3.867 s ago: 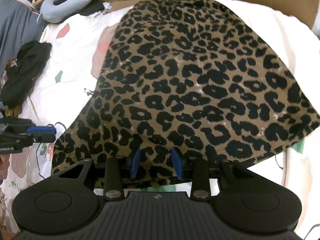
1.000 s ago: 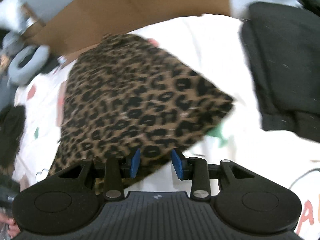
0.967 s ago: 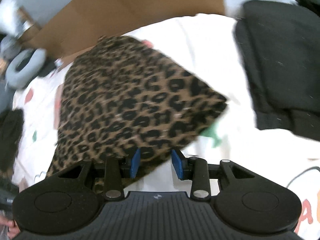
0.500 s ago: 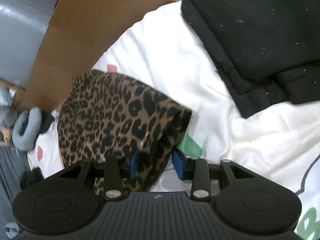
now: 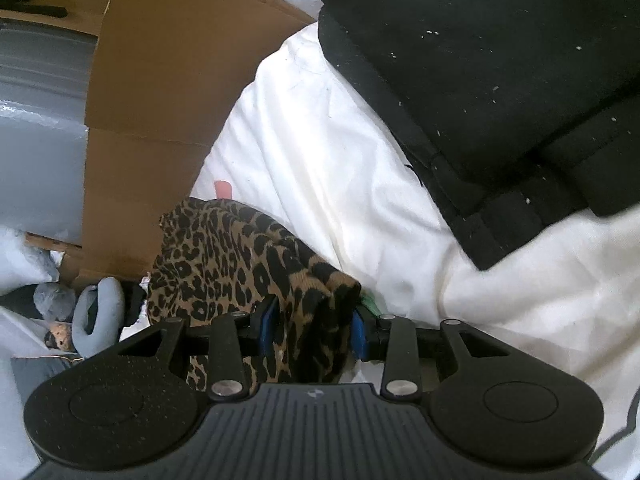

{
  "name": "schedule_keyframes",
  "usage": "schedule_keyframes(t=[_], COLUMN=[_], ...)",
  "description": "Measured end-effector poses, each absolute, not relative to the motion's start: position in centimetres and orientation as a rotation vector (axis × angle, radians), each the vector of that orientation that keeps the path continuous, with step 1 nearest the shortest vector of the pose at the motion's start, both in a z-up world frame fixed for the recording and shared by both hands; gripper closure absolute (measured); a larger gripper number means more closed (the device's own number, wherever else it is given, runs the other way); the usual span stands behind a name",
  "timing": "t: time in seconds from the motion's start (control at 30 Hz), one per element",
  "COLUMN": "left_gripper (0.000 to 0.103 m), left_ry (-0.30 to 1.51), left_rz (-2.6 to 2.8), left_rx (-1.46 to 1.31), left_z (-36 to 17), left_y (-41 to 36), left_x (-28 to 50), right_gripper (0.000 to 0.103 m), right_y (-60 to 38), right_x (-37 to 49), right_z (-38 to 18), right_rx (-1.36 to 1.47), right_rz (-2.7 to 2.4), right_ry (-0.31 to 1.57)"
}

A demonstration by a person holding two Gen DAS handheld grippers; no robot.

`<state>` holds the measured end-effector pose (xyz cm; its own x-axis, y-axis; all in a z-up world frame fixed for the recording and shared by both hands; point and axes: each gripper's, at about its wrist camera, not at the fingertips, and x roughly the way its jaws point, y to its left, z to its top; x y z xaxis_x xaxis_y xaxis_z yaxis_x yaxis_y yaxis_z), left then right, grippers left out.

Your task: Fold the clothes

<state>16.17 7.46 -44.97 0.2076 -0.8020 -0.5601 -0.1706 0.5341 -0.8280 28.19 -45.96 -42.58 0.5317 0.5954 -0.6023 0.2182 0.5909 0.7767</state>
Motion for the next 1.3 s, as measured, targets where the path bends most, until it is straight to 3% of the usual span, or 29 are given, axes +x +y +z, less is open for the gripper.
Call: schedule_keyframes(t=[0.1,0.13,0.17,0.2,0.47,0.93,1.3], left_gripper=[0.090,0.090,0.090,0.090,0.091,0.093,0.093], left_ry=[1.318,1.317,1.315,1.313,1.321,1.296,1.349], left_rz=[-0.547,-0.547,-0.546,-0.544,-0.518,-0.453,-0.381], left_rx=[-0.946,-0.946,-0.946,-0.946,-0.909,-0.772,-0.706], left_z=[-44.9,-44.9,-44.8,-44.8,-42.8,-37.7,-40.7], left_y=[7.4,7.5,7.5,7.4,8.3,13.5,12.9], left_x=[16.2,16.2,16.2,16.2,16.4,17.4,18.1], right_gripper=[0.062,0.067,0.078,0.096,0.097,0.097,0.097], right_y=[-45.8,-45.7,-45.5,-45.4,-44.2,-42.1,-40.7], right_x=[28.4,28.5,28.5,28.6,28.0,24.6,24.1], right_z=[-42.5,-42.3,-42.1,-41.9,-38.6,-39.2,-41.3], right_rx=[0.922,0.899,0.873,0.847,0.762,0.870,0.823], right_rz=[0.283,0.286,0.286,0.286,0.339,0.347,0.338], right_ry=[1.006,1.002,1.000,0.998,0.978,1.100,1.165])
